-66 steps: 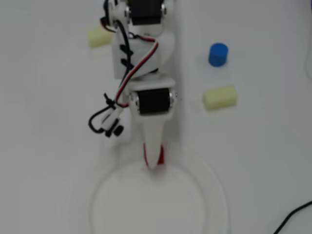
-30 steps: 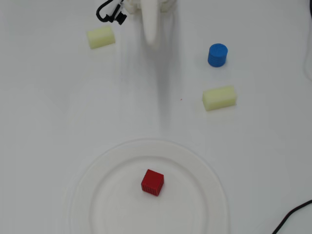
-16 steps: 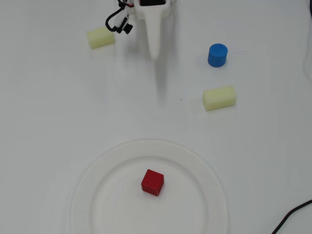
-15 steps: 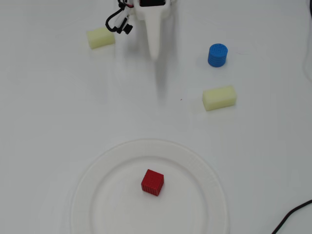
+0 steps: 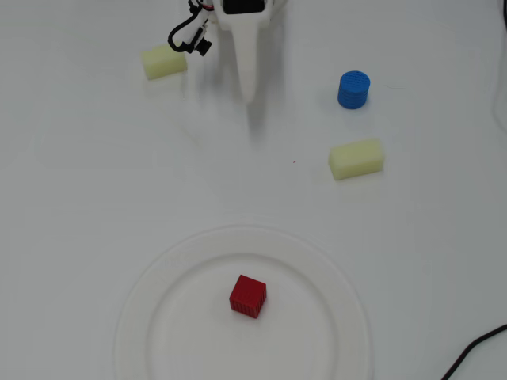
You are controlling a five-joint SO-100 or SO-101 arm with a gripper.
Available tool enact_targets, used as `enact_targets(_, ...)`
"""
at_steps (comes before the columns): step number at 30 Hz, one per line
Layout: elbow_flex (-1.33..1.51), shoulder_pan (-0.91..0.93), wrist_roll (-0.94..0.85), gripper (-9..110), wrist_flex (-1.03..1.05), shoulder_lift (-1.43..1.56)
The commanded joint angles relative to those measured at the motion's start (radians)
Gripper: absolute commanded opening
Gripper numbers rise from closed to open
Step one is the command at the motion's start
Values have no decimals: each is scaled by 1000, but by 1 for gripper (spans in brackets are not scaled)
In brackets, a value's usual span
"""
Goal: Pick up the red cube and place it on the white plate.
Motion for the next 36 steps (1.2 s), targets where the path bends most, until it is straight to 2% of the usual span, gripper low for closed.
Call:
enact_targets(1,17,2,-15,10,2,8)
enact_targets(7,67,-17,-69,0,2,9)
enact_targets(13,84,-15,-18,0,2,9)
enact_targets(36,95,-9,-44,3,-5,9)
